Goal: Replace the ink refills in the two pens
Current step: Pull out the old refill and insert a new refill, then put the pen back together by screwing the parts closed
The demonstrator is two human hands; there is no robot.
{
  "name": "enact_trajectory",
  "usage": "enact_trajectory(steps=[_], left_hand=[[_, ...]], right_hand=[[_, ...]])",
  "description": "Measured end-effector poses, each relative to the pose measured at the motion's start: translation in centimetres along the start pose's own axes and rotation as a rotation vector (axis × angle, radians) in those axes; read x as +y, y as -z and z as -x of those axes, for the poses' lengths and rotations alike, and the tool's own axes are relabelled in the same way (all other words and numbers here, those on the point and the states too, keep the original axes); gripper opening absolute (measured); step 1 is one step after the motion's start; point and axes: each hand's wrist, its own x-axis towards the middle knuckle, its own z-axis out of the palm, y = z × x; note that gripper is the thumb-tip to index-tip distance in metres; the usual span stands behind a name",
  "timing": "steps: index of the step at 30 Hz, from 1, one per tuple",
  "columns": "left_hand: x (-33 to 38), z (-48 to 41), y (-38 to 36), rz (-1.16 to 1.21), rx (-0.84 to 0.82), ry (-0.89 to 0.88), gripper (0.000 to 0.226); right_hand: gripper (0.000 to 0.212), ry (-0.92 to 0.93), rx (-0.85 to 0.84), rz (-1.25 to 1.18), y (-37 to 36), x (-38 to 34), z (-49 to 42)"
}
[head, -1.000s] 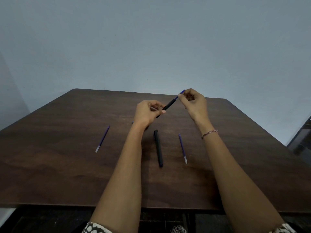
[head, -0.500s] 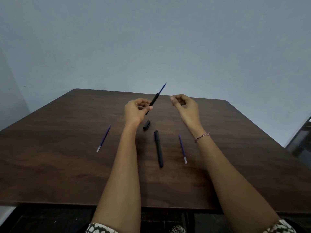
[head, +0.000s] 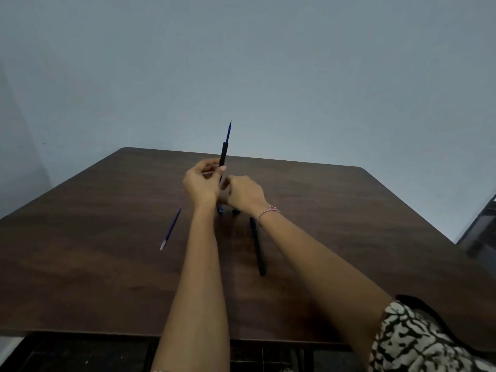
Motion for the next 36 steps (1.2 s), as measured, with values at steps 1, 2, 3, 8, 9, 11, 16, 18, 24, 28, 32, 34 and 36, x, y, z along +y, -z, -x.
enact_trajectory(steps=[1,2,3,8,9,11,16,18,24,28,32,34,36], left_hand=[[-0.1,0.0,0.0,0.010,0.006,0.001,0.016],[-0.1,0.0,0.0,0.014,0.006,0.002,0.016],[-0.2,-0.1,-0.1,0.014,0.004,0.006,0.016],[-0.3,-0.2,-0.3,-0.008,-0.006,0.024,0.016],[-0.3,-0.2,-0.3,-0.015,-0.011,0.019,0.016],[-0.4,-0.2,-0.3,-0.027,-0.027,0.018,0.016],[-0.9,-0.1,-0.6,-0.117,-0.082,0.040,0.015],[-1.0,0.1,-0.9,-0.179,-0.146,0.034,0.015],[-0.8,0.6,-1.8,-0.350,-0.355,-0.040,0.015],[-0.7,0.8,-2.1,-0.443,-0.394,-0.114,0.015],[-0.5,1.1,-2.3,-0.529,-0.416,-0.147,0.016],[-0.5,1.2,-2.4,-0.555,-0.426,-0.154,0.016],[-0.6,1.2,-2.5,-0.574,-0.425,-0.161,0.015]], right_hand=[[0.035,-0.004,-0.005,0.018,-0.4,-0.3,-0.1],[0.034,-0.011,-0.013,0.027,-0.7,-0.6,-0.3],[0.032,-0.022,-0.022,0.028,-0.9,-0.8,-0.4],[0.025,-0.115,-0.037,-0.104,-1.0,-1.1,-0.9],[0.026,-0.142,-0.031,-0.162,-0.8,-1.0,-1.0],[0.025,-0.201,0.023,-0.308,0.0,-0.4,-1.0],[0.031,-0.337,0.229,-0.675,3.3,4.0,-0.8],[0.035,-0.388,0.286,-0.875,4.3,6.2,-0.2],[0.028,-0.299,0.479,-1.277,5.1,10.1,1.5],[0.020,-0.223,0.605,-1.318,5.3,10.1,1.9],[0.018,-0.184,0.707,-1.327,5.6,10.4,2.5],[0.019,-0.171,0.735,-1.342,5.8,10.6,2.7],[0.020,-0.157,0.747,-1.351,5.9,10.7,2.8]])
